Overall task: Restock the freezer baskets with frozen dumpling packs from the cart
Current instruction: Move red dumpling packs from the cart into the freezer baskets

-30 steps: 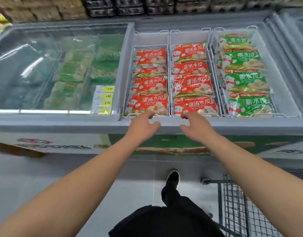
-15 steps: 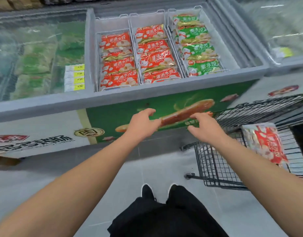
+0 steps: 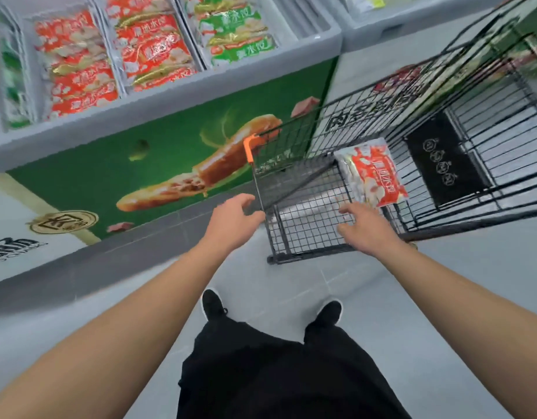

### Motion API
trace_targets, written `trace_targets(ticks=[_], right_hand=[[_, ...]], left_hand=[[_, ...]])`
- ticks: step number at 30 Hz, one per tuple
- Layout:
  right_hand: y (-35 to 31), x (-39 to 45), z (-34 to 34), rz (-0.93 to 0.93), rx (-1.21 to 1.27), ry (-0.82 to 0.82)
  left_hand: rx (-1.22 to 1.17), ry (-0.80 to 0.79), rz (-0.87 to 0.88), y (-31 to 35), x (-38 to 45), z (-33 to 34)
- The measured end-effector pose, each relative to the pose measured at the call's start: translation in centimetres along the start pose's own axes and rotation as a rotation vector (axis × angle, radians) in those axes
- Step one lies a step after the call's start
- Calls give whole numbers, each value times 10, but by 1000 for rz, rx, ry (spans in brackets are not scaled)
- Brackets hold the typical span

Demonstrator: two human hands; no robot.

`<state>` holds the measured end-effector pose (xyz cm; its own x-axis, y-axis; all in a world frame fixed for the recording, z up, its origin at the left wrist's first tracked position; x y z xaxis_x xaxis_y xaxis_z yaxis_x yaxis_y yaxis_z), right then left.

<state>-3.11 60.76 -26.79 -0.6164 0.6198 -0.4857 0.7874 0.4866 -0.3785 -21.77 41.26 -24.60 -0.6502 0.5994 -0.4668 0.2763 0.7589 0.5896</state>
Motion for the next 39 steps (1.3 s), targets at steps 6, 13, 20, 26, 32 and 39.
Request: trace_targets(ticks=[6, 13, 20, 26, 32, 39], right_hand=[[115, 8, -58, 33, -12, 16], [166, 50, -82, 38, 24, -8], [181, 109, -91, 77, 10, -51], [198, 158, -105, 119, 58, -68], [236, 204, -89, 161, 93, -142], [281, 266, -47, 203, 146, -231]], left_hand=[[-25, -18, -64, 75, -1, 83], [-58, -50, -121, 121, 31, 128], [-85, -103, -120, 159, 104, 159], [-152, -158, -170, 180, 156, 186], [-178, -217, -271, 181, 202, 235], [-260, -212, -412, 170, 264, 295]])
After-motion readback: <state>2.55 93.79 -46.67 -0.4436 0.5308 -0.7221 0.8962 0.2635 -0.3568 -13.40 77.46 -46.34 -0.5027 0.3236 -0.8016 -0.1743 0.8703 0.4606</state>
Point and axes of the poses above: each hand's wrist, its own x-axis towards the middle knuckle, its own z-axis out of the palm, y = z × x, the point moved 9 cm from there along x, towards the middle knuckle
